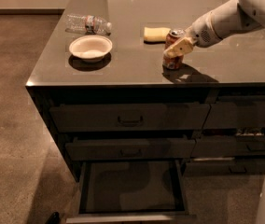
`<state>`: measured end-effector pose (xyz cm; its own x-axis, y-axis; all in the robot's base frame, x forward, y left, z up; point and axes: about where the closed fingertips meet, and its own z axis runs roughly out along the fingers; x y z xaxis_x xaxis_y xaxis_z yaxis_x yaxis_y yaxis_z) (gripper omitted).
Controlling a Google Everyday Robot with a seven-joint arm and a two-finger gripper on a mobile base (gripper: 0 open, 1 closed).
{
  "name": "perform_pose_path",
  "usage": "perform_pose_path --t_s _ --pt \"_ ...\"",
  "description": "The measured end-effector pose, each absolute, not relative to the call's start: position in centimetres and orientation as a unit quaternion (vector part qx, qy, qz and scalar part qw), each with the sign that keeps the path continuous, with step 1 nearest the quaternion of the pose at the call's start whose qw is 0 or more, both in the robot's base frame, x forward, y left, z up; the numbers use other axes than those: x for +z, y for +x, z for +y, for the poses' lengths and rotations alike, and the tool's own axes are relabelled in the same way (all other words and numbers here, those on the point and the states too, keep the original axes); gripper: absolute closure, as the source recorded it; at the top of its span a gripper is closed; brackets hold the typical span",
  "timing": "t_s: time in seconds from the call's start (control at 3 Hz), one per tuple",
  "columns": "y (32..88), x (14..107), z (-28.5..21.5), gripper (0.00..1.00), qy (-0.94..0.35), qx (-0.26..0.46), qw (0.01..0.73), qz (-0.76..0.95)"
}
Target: Place coke can into bottom drawer
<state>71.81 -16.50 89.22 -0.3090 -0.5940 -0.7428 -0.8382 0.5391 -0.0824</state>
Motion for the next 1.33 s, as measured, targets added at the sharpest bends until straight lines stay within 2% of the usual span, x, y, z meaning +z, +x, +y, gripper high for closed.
perform_pose_path --t_s 0.33,0.67,1.0,1.33 --pt "68.5 91.3 -18.6 1.0 -0.466 0.158 0.403 0.771" --pt "62.0 95.4 -19.2 1.0 -0.501 0.159 0.452 0.721" --pt "54.4 97.1 -23.2 1.0 -0.535 0.146 0.475 0.683" --pt "54.4 97.1 -23.2 1.0 -0.535 0.146 0.475 0.683"
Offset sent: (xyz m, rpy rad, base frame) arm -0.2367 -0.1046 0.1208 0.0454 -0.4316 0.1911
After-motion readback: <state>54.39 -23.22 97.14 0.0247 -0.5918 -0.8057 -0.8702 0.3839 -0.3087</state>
